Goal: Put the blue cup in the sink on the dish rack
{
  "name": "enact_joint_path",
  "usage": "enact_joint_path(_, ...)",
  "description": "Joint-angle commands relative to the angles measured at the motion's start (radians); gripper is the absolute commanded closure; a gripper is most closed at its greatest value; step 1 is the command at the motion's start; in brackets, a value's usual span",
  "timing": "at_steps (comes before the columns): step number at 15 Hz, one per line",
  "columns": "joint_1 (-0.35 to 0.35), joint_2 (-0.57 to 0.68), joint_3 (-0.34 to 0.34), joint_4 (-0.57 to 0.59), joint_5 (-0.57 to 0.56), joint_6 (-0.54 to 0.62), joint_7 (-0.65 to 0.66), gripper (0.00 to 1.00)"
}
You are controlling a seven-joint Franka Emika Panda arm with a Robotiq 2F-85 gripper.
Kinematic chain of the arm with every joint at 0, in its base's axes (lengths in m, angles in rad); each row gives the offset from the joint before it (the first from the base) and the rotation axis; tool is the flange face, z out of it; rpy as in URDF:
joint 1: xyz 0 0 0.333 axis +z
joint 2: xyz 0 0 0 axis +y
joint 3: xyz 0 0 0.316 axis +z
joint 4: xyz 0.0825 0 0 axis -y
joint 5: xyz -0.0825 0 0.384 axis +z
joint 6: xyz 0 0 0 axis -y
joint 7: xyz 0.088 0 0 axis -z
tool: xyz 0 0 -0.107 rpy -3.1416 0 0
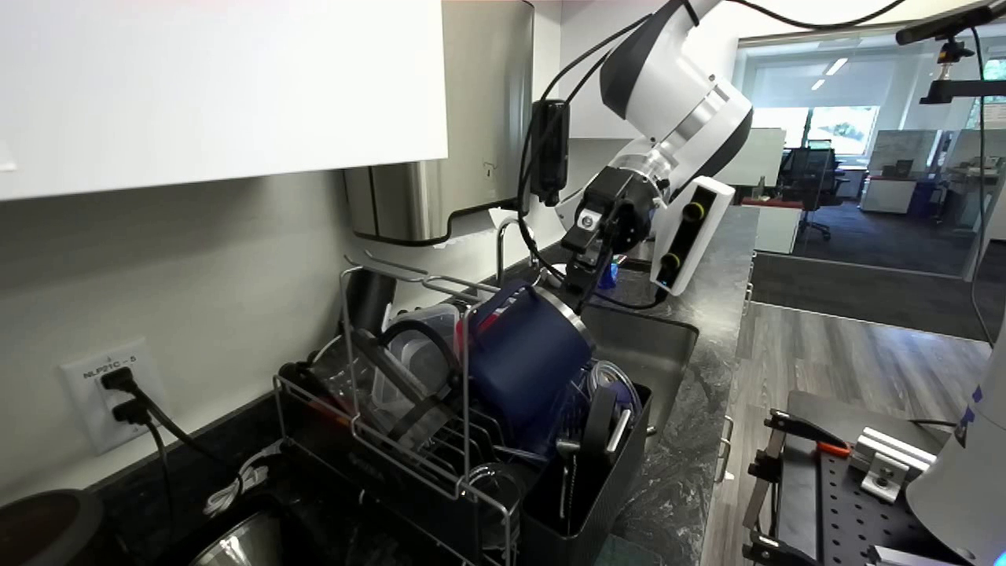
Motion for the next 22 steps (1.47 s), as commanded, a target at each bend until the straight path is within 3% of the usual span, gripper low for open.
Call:
enact_joint_path(1,-0.015,0.027,0.000,0.021,-0.012,-0.032,-0.013,0.00)
enact_joint_path(11,-0.043,0.014,-0.021,0.026,-0.067,-0.020,-0.001,0.00)
enact_joint_path(22,-0.077,-0.002,-0.056,0.046,-0.208,-0.011,0.012,0.00)
